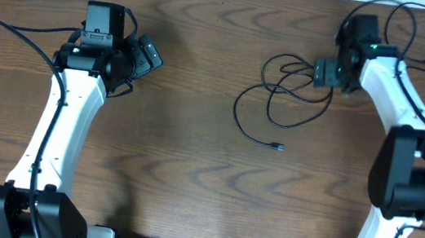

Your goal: Untangle cables

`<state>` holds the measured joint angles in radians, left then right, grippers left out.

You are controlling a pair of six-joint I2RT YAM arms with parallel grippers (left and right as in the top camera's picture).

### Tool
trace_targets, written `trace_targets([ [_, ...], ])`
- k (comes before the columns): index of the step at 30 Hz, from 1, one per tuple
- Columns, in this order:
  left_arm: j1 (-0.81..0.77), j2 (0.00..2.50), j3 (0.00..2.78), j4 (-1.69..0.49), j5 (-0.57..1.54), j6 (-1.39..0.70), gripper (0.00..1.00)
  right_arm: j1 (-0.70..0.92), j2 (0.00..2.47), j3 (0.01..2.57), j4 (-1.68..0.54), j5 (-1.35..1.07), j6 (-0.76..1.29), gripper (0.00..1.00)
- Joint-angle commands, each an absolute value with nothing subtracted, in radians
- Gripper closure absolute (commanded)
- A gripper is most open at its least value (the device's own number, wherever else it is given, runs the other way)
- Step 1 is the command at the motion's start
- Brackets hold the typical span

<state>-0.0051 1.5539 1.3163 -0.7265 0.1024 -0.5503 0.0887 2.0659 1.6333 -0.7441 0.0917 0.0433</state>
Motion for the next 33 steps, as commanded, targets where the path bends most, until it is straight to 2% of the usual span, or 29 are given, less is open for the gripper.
trace_targets([
  [1, -0.008, 1.556, 1.33, -0.73, 0.104, -0.553, 0.01, 0.089, 1.926, 1.684, -0.739, 0.105, 0.09, 0.01],
  [13, -0.008, 1.55, 1.331, -0.741, 0.119, -0.53, 0.01, 0.093, 1.72, 1.684, -0.58, 0.104, 0.081, 0.01],
  [28, -0.008, 1.422, 1.331, -0.763, 0.117, -0.426, 0.01, 0.093, 1.512, 1.673, -0.694, 0.099, 0.051, 0.01],
  [33, -0.008, 1.348, 1.331, -0.801, 0.053, -0.412, 0.01, 0.093, 1.414, 1.602, -0.692, 0.099, 0.034, 0.01],
])
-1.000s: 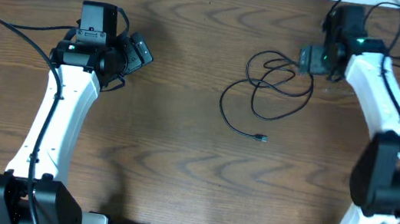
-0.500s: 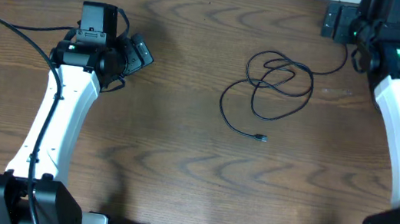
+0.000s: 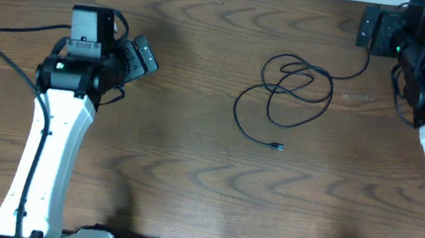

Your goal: Untangle cables

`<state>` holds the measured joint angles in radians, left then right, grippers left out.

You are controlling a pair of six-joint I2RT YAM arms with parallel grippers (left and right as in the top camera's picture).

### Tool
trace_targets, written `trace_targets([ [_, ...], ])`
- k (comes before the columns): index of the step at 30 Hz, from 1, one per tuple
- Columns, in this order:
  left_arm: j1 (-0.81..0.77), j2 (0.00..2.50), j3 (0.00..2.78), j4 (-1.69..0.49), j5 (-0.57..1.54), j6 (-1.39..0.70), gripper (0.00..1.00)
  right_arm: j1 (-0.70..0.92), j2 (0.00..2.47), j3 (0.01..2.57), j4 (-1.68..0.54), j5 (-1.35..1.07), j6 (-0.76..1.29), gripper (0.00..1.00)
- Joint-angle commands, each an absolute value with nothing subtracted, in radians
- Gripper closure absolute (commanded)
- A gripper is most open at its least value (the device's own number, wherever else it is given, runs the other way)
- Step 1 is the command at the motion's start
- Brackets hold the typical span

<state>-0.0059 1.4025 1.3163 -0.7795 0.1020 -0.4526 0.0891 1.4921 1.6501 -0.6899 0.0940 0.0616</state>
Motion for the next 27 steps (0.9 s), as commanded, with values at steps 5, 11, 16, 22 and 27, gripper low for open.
trace_targets([
  [5, -0.008, 1.269, 1.331, -0.833, 0.006, -0.411, 0.01, 0.093, 1.26, 1.472, -0.666, 0.099, 0.009, 0.01],
  [11, -0.008, 1.198, 1.331, -0.834, 0.006, -0.4, 0.01, 0.093, 1.058, 1.29, -0.622, 0.099, 0.009, 0.01],
  [16, -0.008, 1.193, 1.331, -0.836, 0.006, -0.4, 0.01, 0.091, 0.948, 1.176, -0.595, 0.098, 0.01, 0.01],
  [22, -0.008, 1.193, 1.331, -0.837, 0.006, -0.4, 0.01, 0.089, 0.846, 1.079, -0.575, 0.041, 0.01, 0.01],
  [27, -0.008, 1.179, 1.331, -0.858, 0.007, -0.4, 0.01, 0.026, 0.748, 1.039, -0.575, 0.015, 0.01, 0.01],
])
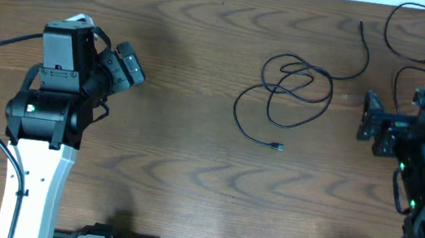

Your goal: Untangle cables

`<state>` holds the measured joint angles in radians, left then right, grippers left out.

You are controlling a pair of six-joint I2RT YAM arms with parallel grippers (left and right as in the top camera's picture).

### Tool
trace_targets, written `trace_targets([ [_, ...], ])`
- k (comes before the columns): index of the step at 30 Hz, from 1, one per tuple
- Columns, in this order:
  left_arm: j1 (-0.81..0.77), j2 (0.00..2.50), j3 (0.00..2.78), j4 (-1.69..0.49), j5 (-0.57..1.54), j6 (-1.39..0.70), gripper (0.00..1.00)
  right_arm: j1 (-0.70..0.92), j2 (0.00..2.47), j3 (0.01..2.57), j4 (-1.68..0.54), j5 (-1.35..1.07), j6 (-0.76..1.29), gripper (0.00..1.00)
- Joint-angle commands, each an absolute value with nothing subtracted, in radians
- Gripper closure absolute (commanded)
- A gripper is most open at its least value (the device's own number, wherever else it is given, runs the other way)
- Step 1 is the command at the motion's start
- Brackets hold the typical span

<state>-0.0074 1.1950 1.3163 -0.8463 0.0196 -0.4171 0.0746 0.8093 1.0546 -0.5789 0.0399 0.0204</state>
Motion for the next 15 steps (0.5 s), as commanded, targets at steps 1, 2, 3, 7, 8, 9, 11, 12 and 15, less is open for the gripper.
trace_targets([
  [1, -0.008, 1.174, 1.331, -0.86, 0.007, -0.4, 0.0, 0.005, 0.73, 1.035, -0.575, 0.002, 0.01, 0.01],
  [2, -0.008, 1.169, 1.331, -0.863, 0.006, -0.4, 0.01, -0.027, 0.706, 1.031, -0.576, -0.033, 0.011, 0.01],
  [3, -0.008, 1.165, 1.331, -0.863, 0.006, -0.401, 0.01, -0.065, 0.679, 1.026, -0.58, -0.086, 0.015, 0.01],
  [7, -0.008, 1.146, 1.331, -0.863, 0.006, -0.401, 0.01, -0.197, 0.608, 1.015, -0.643, -0.297, 0.056, 0.01],
  [8, -0.008, 1.143, 1.331, -0.863, 0.006, -0.401, 0.01, -0.217, 0.599, 1.013, -0.661, -0.331, 0.056, 0.01],
  [9, -0.008, 1.143, 1.331, -0.863, 0.007, -0.401, 0.01, -0.234, 0.589, 1.013, -0.682, -0.353, 0.056, 0.01],
  [11, -0.008, 1.143, 1.331, -0.864, 0.007, -0.401, 0.01, -0.256, 0.569, 1.012, -0.72, -0.405, 0.067, 0.01],
  [12, -0.008, 1.143, 1.331, -0.873, 0.007, -0.405, 0.01, -0.268, 0.535, 1.012, -0.751, -0.466, 0.067, 0.01],
  [15, -0.008, 1.143, 1.331, -0.883, 0.007, -0.405, 0.01, -0.268, 0.5, 1.012, -0.767, -0.495, 0.067, 0.01],
])
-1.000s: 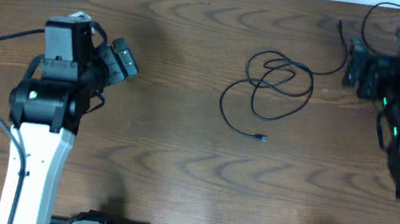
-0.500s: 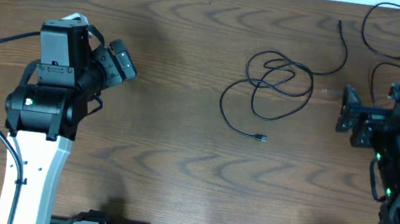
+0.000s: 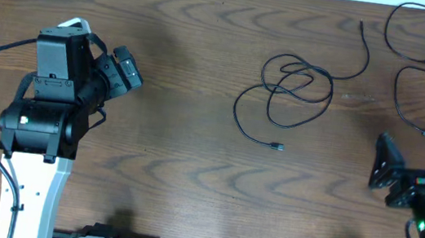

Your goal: Untangle cables

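Observation:
Two thin black cables lie apart on the wooden table. One cable (image 3: 295, 85) is coiled in loose overlapping loops at centre right; one plug (image 3: 277, 146) points toward the front and its other end (image 3: 362, 25) reaches the back. The second cable (image 3: 402, 74) curves along the back right corner. My right gripper (image 3: 384, 162) hangs open and empty at the right front, well clear of both cables. Far to the left my left gripper (image 3: 124, 74) is open and holds nothing.
The table's back edge meets a white wall. The left arm's own supply cable trails off the left side. A rail of equipment runs along the front edge.
The right arm has drawn further back toward the front right; its gripper now sits lower in the overhead view. The left arm barely shifted. Neither cable moved.
My right gripper was first at the right side of the coiled cable. Then it was at the back right corner, with the cable's end stretched out that way. Both arms then stood further back toward the front, and the two cables lie separate.

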`<state>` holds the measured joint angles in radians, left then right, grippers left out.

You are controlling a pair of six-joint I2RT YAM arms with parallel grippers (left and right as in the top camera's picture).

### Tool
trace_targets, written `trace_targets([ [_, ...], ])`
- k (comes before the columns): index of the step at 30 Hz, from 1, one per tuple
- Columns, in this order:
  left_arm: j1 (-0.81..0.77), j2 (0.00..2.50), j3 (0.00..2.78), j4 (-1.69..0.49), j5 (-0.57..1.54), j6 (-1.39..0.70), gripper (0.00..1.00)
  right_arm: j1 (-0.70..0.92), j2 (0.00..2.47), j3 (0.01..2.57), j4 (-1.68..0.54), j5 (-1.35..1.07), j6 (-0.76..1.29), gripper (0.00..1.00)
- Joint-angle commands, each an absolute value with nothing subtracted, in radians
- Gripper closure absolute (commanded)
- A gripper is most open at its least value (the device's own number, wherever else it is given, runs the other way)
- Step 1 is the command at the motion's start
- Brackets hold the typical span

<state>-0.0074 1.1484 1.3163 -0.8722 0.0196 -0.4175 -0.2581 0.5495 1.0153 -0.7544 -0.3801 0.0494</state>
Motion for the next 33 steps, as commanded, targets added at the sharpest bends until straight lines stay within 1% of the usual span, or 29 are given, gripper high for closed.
trace_targets([
  [1, -0.008, 1.143, 1.331, -0.885, 0.007, -0.405, 0.0, -0.268, 0.49, 1.012, -0.774, -0.502, 0.067, 0.01],
  [12, -0.008, 1.143, 1.331, -0.887, 0.007, -0.404, 0.01, -0.207, 0.283, 1.013, -0.802, -0.506, 0.047, 0.01],
  [16, -0.008, 1.143, 1.331, -0.886, 0.007, -0.404, 0.01, -0.21, 0.213, 1.029, -0.814, -0.458, 0.028, 0.01],
  [23, -0.008, 1.143, 1.331, -0.887, 0.007, -0.404, 0.0, -0.249, 0.149, 1.034, -0.836, -0.454, 0.028, 0.01],
  [28, -0.008, 1.143, 1.331, -0.886, 0.007, -0.404, 0.01, -0.257, 0.149, 1.034, -0.867, -0.487, 0.028, 0.01],
  [33, -0.008, 1.143, 1.331, -0.886, 0.007, -0.404, 0.01, -0.257, 0.149, 1.034, -0.836, -0.508, 0.028, 0.01],
])
